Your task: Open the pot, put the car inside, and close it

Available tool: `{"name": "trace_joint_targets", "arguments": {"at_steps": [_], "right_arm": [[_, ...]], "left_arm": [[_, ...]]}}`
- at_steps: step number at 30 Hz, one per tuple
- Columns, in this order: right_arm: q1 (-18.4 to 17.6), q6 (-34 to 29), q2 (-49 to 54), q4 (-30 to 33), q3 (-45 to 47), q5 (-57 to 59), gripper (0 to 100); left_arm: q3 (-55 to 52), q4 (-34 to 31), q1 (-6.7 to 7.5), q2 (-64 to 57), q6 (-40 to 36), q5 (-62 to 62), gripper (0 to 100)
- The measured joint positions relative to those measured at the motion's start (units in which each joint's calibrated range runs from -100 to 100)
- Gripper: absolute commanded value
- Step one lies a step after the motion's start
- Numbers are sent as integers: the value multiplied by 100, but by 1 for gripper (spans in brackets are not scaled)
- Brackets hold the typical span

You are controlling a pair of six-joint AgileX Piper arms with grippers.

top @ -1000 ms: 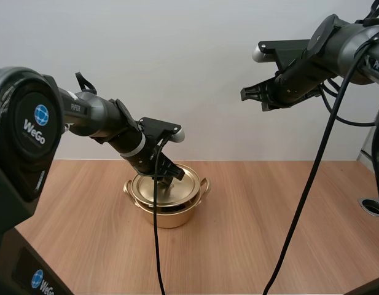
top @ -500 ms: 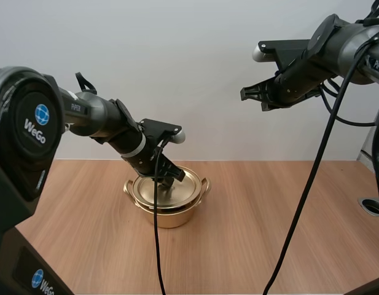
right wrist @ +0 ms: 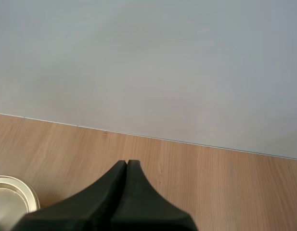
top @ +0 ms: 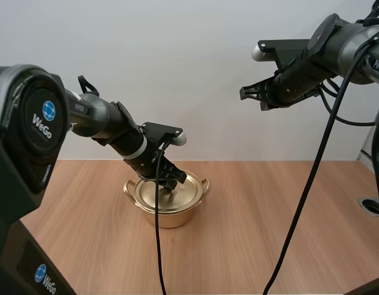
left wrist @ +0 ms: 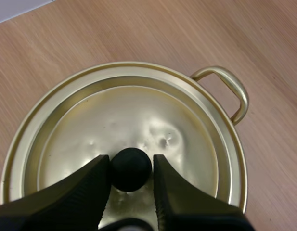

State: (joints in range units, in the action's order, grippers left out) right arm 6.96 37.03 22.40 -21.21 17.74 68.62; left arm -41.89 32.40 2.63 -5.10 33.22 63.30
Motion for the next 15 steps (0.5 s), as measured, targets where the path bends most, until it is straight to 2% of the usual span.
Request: {"name": "trace_joint_targets", "arguments": {"at_steps": [12,13,15], "right_arm": [[0,0,0,-13,0,-37,0],[0,0,0,-13,0,-74,0],[0,0,0,-37,0,-164,0]], "left_arm": [[418,0,0,-333,-47,100,53],[538,0,0,-448,-123,120,48],[791,-11,0,-701,-238,190,24]]}}
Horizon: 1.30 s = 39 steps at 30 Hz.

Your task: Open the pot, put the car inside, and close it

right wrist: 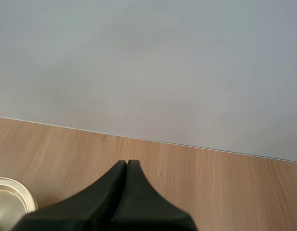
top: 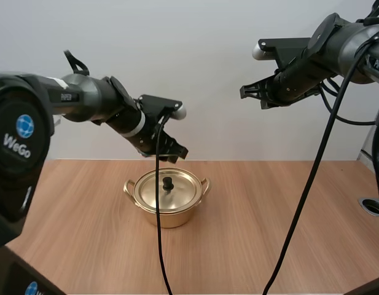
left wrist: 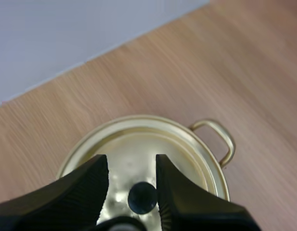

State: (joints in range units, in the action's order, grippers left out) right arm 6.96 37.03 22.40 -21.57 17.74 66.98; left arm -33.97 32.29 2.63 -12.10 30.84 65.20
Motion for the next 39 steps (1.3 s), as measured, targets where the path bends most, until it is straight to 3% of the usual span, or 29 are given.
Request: {"name": "trace_joint_targets", "arguments": {"at_steps": [1,2,12,18,22,27,33,39], "right_arm": [[0,-10,0,-12,0,-53,0],[0,-10,0,-47,0,-123,0],[-19,-386,66,-939,-31,329,0],[-373,-67,557,-1280,-31,-125,0],[-760,133,1135,-871,-31,-835,0],[-1154,-231,1879,-7,-12,-1011,0],[-1223,-824,2855,934,304,-850,0],[-1223,-836,3954,1057,858,-550,0]], "left_arm": [[113,0,0,-115,-23,17,7],[275,0,0,-293,-24,-3,0],[791,0,0,-1698,-25,-650,0],[791,54,0,-2513,-302,45,0],[805,53,9,-3005,-357,377,0],[805,21,9,-3663,-773,115,0],[805,-6,2,-4429,-1286,359,0],[765,-31,2,-5276,-1858,945,0]]}}
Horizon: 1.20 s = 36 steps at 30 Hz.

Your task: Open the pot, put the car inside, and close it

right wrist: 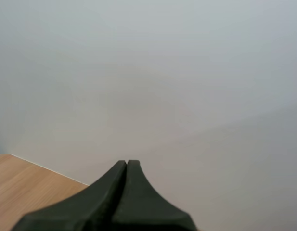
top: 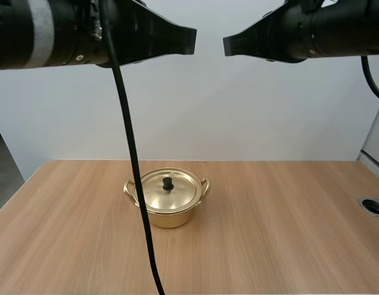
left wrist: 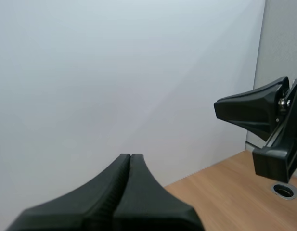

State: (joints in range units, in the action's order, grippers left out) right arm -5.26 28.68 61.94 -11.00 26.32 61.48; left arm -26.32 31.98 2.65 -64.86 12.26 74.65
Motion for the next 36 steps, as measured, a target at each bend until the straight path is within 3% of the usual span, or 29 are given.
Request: {"name": "trace_joint_targets", "arguments": {"at_steps": [11,22,29,36], "right_arm": [[0,0,1770,-367,1162,198,0],[7,0,2758,-458,2390,-467,0],[7,0,3287,-410,3970,-2498,0],[99,0,3477,-368,5402,-4319,0]], "left_arm": [[-895,-101,-51,-1531,-211,284,0],[-2236,-160,-51,-2499,-211,-827,0],[-3698,-853,-51,-2909,-211,-2790,0],[-5086,-993,-92,-3086,-163,-4611,0]]}}
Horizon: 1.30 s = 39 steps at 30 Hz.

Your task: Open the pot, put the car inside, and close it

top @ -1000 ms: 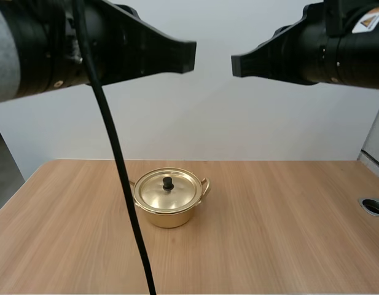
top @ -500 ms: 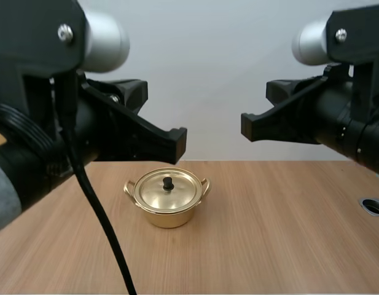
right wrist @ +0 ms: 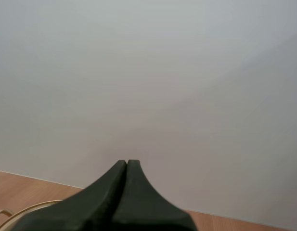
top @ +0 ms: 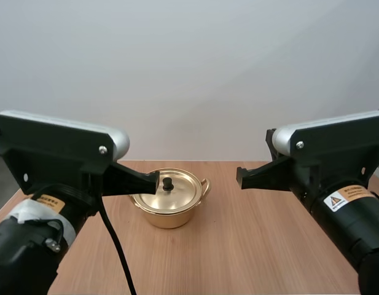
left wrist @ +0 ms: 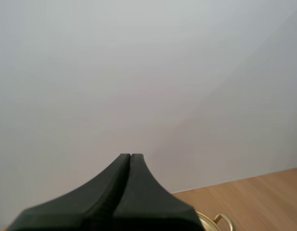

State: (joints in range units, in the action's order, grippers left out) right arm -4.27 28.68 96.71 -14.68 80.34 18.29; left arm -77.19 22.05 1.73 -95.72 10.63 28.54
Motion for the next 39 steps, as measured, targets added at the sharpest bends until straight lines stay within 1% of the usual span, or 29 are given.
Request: {"name": "trace_joint_targets", "arguments": {"at_steps": [5,8,11,15,19,22,25,29,33,36,39], "right_arm": [[53,0,329,0,967,-1269,0],[138,0,329,-12,1408,-1640,0],[215,0,329,-67,1593,-1582,0],[276,0,329,-119,1591,-910,0],[297,0,329,-57,1591,147,0],[335,0,329,2,1591,808,0],[335,-104,329,2,1666,1155,0],[349,-275,329,18,1957,1140,0],[358,-437,329,301,1966,1371,0],[358,-523,329,394,1966,1286,0],[358,-523,329,470,1966,1327,0]], "left_arm": [[-1010,-14,-28,-237,19,-1318,0],[-1552,-4,-54,-307,-6,-2064,0],[-1880,-5,-121,-428,-89,-2653,0],[-1934,-5,-184,-428,-137,-2777,0],[-2016,-5,-192,-428,-137,-2038,0],[-2215,-5,-246,-428,-152,-1235,0],[-2281,-5,-293,-428,-312,-717,0],[-2281,-49,-317,-428,-535,-204,0],[-2281,-140,-347,-428,-563,71,0],[-2281,-516,-403,-428,-797,143,0],[-2281,-1002,-436,-428,-1243,143,0]]}}
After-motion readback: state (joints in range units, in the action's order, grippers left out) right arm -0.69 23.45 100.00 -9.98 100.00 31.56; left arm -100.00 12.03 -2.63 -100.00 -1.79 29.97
